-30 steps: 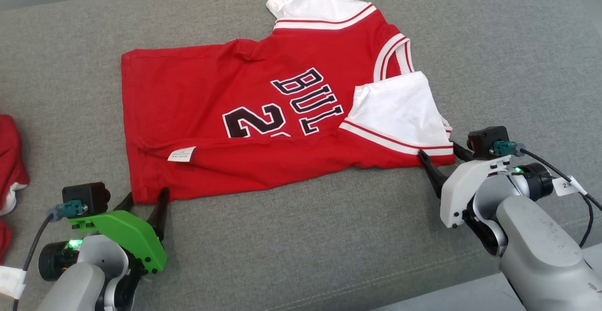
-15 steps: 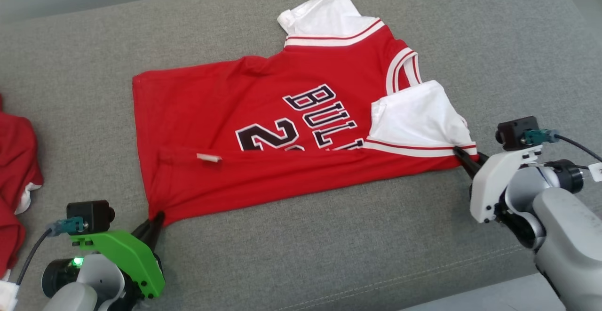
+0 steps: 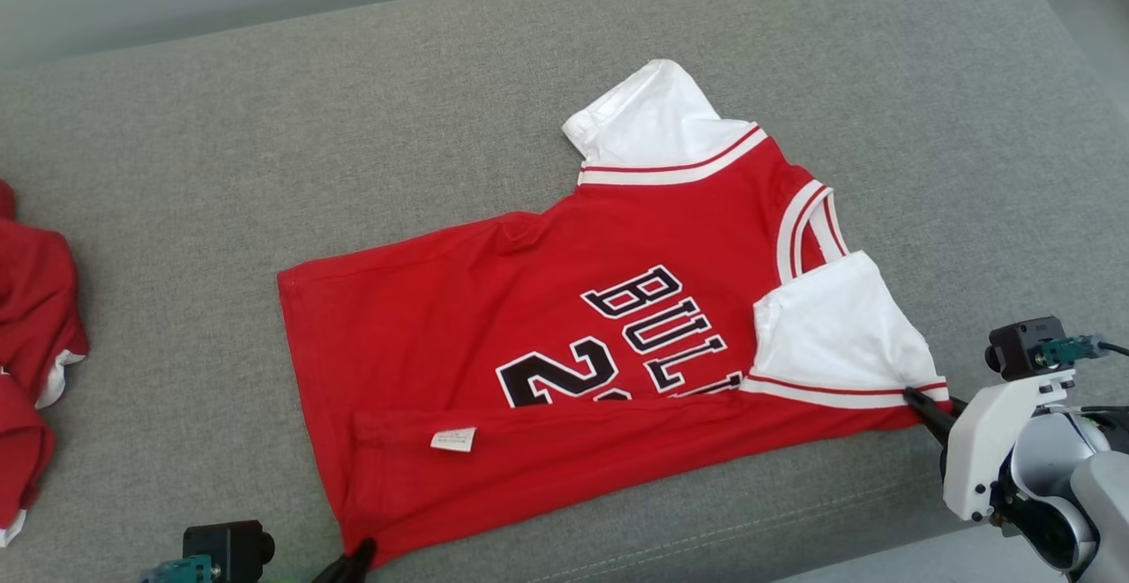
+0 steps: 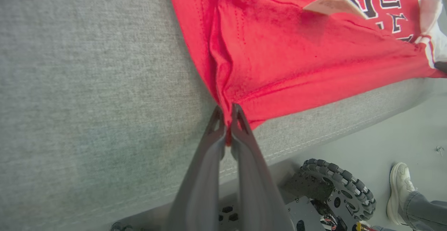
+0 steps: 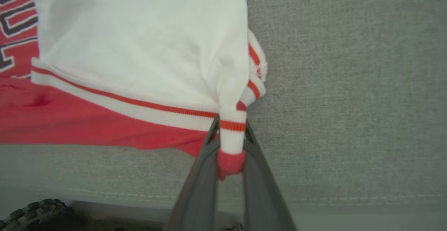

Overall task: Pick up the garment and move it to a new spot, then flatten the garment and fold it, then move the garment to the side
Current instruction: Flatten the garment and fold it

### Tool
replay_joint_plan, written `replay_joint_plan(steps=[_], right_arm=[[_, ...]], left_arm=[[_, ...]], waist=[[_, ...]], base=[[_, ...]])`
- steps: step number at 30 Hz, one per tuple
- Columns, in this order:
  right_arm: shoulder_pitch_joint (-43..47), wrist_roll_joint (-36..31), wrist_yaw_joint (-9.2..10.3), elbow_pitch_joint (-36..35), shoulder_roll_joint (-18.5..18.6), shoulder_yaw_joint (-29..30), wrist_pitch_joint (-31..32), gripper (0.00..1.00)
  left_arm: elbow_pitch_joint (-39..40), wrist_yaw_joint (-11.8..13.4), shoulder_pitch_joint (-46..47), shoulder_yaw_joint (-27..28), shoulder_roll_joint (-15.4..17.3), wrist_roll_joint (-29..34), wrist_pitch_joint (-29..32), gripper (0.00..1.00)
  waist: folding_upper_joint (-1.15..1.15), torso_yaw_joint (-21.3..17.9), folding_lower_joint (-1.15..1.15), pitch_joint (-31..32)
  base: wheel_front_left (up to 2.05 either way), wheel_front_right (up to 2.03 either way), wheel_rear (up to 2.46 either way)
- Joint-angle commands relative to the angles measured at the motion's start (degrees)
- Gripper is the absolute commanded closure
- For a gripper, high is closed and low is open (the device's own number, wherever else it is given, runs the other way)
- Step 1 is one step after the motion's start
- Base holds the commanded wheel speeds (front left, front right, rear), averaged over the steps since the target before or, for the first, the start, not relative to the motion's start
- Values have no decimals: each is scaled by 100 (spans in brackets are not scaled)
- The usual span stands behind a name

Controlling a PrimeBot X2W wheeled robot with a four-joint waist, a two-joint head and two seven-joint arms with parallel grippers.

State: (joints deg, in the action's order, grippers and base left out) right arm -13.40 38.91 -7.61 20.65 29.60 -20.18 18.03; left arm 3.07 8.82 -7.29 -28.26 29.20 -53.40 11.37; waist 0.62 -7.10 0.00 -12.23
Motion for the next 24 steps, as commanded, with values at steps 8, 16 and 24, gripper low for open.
replay_joint_plan(steps=[8, 16, 24], right_arm=[[-142, -276, 17, -29, -116, 450, -37, 0], [-1332, -715, 16, -513, -74, 831, 149, 0], [-3104, -1156, 17, 410, -754, 459, 206, 0]], left_arm=[[152, 248, 244, 166, 74, 223, -122, 0], [669, 416, 1197, 563, 434, 354, 139, 0], [-309, 149, 2937, 227, 20, 596, 564, 0]], waist=[[-62, 115, 0, -236], [-62, 285, 0, -892], [-62, 608, 0, -1525]], base=[[0, 0, 0], [0, 0, 0], [0, 0, 0]])
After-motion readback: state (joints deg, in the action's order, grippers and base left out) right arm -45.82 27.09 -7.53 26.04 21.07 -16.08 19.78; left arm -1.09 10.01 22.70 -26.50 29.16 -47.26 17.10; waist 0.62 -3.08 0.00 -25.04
